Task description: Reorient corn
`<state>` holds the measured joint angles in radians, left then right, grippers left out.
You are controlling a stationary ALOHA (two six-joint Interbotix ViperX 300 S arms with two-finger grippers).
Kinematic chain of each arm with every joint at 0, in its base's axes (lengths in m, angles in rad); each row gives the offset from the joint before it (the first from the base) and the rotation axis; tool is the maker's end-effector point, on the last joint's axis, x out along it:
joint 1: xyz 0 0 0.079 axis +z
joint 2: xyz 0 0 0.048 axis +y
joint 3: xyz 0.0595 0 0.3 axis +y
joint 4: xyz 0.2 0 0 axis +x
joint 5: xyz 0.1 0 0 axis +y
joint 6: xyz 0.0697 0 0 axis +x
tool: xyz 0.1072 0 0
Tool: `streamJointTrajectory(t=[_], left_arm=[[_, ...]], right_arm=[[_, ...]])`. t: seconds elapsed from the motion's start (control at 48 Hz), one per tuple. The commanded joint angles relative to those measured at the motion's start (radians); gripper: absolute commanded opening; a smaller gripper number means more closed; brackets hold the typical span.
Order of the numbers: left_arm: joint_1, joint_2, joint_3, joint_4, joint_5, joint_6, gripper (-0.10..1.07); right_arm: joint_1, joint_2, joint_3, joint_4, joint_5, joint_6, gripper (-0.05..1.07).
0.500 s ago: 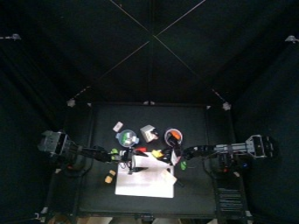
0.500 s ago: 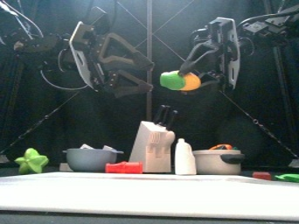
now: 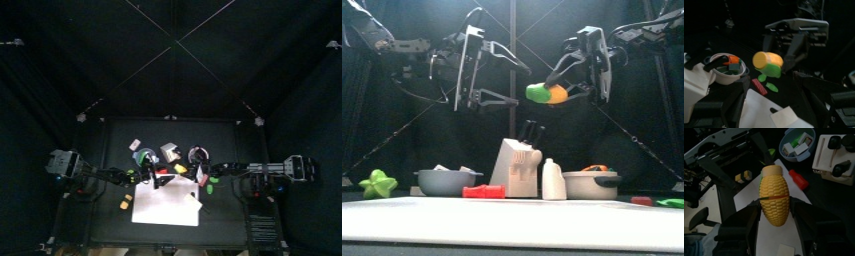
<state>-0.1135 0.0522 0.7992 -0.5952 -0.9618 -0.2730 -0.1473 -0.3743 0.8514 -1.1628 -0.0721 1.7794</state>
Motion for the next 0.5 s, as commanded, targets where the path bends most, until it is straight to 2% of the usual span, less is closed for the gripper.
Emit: streamJointTrajectory(t=[0.0, 0.104, 0.229, 0.312, 0.479], left_arm=[[-0.005, 0.011, -0.029, 0.018, -0.038, -0.121, 1.01], [0.002, 0.037, -0.032, 0.077, -0.052, -0.252, 1.01], [0.002, 0.061, -0.031, 0.166, -0.066, -0.362, 1.01], [0.003, 0.069, -0.032, 0.204, -0.069, -0.396, 1.01], [0.012, 0.078, -0.026, 0.207, -0.101, -0.400, 1.01]], right_arm=[[0.000, -0.025, -0.023, -0.005, -0.002, -0.002, 0.69], [-0.005, -0.028, -0.023, -0.006, -0.002, -0.002, 0.69], [-0.006, -0.035, -0.023, -0.014, -0.002, -0.002, 0.69], [-0.006, -0.044, -0.023, -0.018, 0.000, -0.002, 0.69], [-0.008, -0.067, -0.023, -0.032, 0.000, -0.002, 0.69]])
